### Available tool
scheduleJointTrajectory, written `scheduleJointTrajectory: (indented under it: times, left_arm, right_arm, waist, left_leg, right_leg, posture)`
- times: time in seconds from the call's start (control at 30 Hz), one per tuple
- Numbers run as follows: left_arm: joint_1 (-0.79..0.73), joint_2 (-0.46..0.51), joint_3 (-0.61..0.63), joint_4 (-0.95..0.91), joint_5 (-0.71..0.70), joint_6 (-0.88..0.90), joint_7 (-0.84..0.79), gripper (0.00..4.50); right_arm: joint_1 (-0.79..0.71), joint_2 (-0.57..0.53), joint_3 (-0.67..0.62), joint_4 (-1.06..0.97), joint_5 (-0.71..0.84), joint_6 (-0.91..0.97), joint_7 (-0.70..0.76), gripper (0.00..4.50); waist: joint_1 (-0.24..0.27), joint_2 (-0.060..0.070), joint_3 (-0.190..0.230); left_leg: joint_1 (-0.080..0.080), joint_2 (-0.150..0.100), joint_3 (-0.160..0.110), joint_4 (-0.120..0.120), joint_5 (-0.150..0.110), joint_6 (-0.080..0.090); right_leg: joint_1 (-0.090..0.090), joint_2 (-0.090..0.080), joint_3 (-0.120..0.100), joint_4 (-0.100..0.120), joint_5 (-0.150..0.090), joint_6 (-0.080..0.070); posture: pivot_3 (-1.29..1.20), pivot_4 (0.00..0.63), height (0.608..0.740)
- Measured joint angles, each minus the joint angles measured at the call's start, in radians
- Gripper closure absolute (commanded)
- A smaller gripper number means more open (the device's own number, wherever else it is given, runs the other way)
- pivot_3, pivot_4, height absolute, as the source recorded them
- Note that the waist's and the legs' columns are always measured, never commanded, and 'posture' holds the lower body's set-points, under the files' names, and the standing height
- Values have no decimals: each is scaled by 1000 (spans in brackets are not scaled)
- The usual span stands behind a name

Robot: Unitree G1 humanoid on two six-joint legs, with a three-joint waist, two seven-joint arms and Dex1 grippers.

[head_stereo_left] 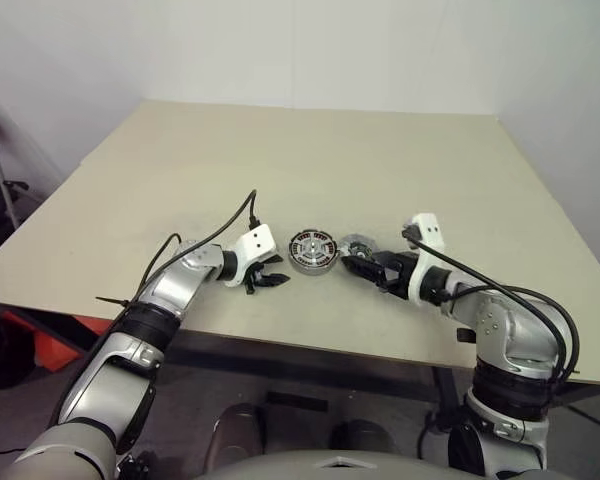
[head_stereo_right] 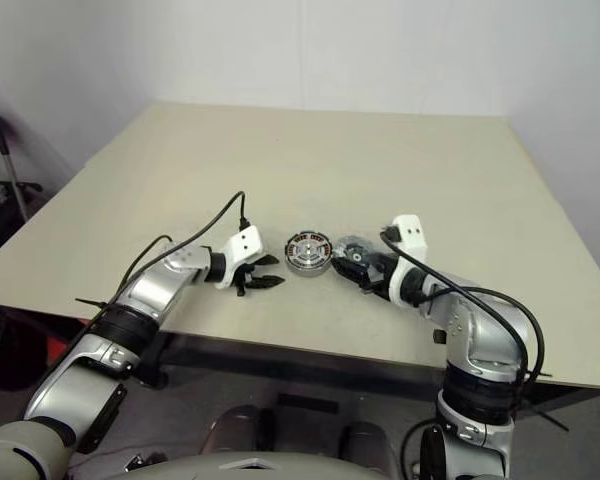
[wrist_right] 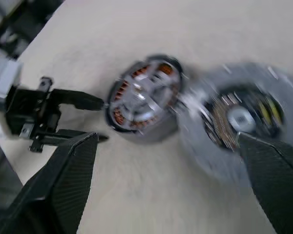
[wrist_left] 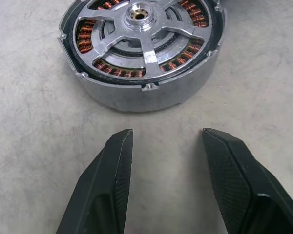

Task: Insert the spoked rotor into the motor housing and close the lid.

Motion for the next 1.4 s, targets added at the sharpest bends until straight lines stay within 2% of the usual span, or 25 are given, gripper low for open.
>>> scheduleJointTrajectory:
  times: [0.13,0.33,0.63,0.9,1.13,1.4]
  left_arm:
    - [-5,-1,0,11,6,-10,-3,2096]
    - [-6,-1,0,13,10,-12,-6,2096]
    - [-6,8,1,14,30,-10,-2,2096]
    - [-6,12,2,10,30,-10,-2,2096]
    - [-5,13,2,4,30,-13,-4,2096]
    - [-10,13,3,21,31,-33,0,2096]
  right_arm:
    - [15,77,-120,-10,27,103,-51,24]
    - [30,168,-235,9,65,121,-133,24]
    - [-114,245,-354,188,90,67,-241,24]
    - [-190,256,-386,344,144,-74,-319,24]
    - [-277,207,-382,508,199,-234,-350,24]
    - [-331,170,-245,472,306,-262,-348,24]
  waist:
    - [0,0,0]
    - [1,0,0]
    - [-3,0,0]
    - [-3,0,0]
    - [-3,0,0]
    - [-3,0,0]
  left_leg:
    - [1,0,0,-2,1,-2]
    - [3,-2,0,-7,4,-7]
    - [12,-3,-2,-10,7,-11]
    - [12,-3,-2,-11,7,-11]
    - [11,-4,-1,-12,7,-12]
    - [11,-3,-1,-12,7,-11]
  right_leg:
    - [0,0,0,0,0,1]
    - [0,-1,1,0,0,1]
    - [1,-2,1,-1,-1,1]
    - [-1,-2,1,0,0,1]
    - [-2,-2,0,1,3,-5]
    - [-2,-2,0,1,3,-5]
  posture:
    - [0,0,740]
    - [0,0,740]
    - [0,0,740]
    - [0,0,740]
    - [0,0,740]
    - [0,0,740]
